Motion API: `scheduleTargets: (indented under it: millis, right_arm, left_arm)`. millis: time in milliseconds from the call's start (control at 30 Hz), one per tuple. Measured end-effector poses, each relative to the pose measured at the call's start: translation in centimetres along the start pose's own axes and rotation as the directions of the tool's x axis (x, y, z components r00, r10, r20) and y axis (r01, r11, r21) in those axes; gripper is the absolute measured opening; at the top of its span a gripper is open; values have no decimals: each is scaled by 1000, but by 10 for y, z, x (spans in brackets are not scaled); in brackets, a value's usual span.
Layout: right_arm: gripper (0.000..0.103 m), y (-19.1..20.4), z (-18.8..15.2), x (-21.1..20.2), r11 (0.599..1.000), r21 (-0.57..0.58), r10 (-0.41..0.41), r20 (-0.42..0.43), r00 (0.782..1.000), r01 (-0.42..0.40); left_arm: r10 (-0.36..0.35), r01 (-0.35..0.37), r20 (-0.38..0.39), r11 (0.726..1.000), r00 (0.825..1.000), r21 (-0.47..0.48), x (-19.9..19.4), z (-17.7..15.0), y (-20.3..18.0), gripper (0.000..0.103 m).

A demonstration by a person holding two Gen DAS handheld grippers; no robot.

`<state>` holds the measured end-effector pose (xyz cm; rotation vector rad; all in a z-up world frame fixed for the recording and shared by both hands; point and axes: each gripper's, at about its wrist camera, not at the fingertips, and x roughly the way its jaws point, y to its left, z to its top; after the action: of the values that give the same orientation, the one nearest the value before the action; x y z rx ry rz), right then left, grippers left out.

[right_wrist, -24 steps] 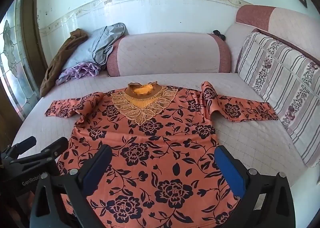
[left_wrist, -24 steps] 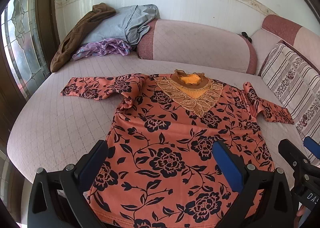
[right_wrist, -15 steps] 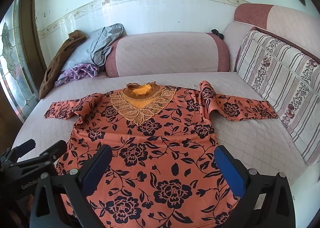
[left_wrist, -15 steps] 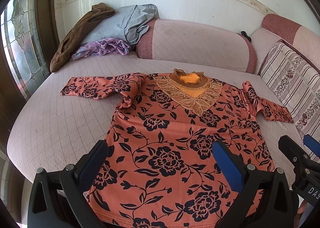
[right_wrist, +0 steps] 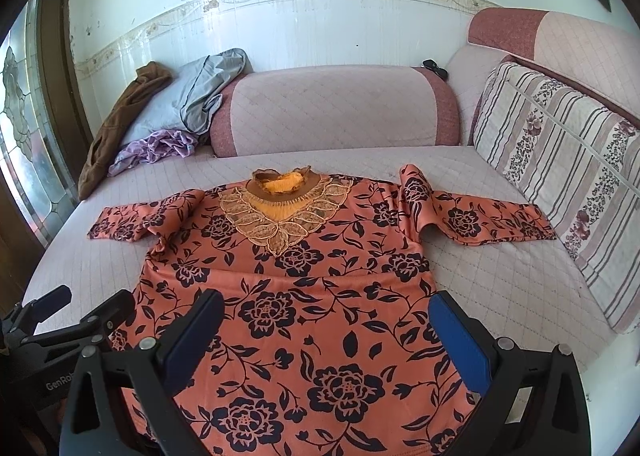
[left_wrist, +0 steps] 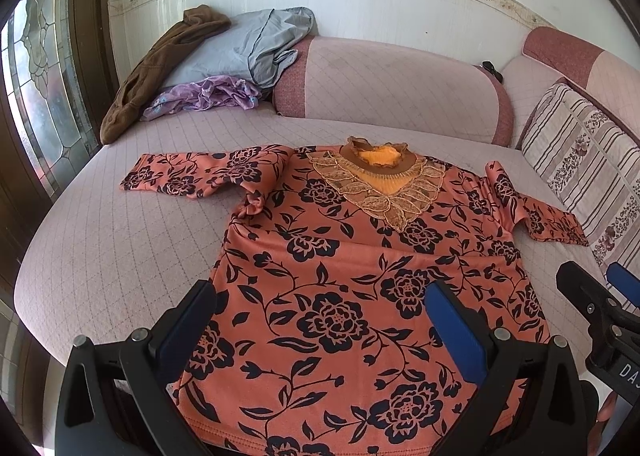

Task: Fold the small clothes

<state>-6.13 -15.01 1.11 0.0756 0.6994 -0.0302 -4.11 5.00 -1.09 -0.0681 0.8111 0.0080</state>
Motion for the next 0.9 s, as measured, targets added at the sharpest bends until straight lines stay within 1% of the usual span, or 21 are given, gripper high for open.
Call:
scheduleTargets:
  millis: [200, 367, 500, 600, 700, 767, 833, 867, 900]
  right_arm:
    - [103, 0, -1, 3, 1000, -5, -1, -5, 1000, 1]
    - [103, -2, 0, 6, 1000, 4, 14, -7, 1000, -14]
    - [103, 0, 0, 11, 1000, -12, 7, -3, 1000, -7]
    - [103, 0, 0, 18, 1000, -20, 4, -23, 1000, -4]
    - [103, -7, 0, 26, 1000, -5, 16, -36, 999, -17]
    - [103, -21, -1, 35, 998, 34, 52, -55, 997, -50]
    - [103, -50, -1, 50, 988, 119, 113, -85, 990, -103]
    - [103, -68, -3, 60, 975, 184, 148, -106, 983, -127]
    - [103, -97, -6, 73, 948, 279, 191, -116, 975, -153]
  left_arm:
    - [3, -3, -2, 1000, 1000, 2, 0, 1, 0, 103]
    - [7, -7, -3, 1000, 1000, 7, 2, 1, 0, 103]
    - [14, -14, -10, 1000, 1000, 13, 9, 6, -4, 103]
    - [15, -15, -15, 1000, 1000, 16, 15, 7, -6, 103]
    - [4, -4, -36, 1000, 999, 8, 28, 5, -4, 103]
    - [2, -2, -79, 1000, 997, -1, 45, -1, 1, 103]
    - [37, -35, -144, 999, 989, 10, 69, -9, 8, 103]
    - [57, -57, -178, 998, 982, 5, 82, -15, 14, 103]
    - [63, -65, -199, 998, 978, -2, 90, -18, 18, 103]
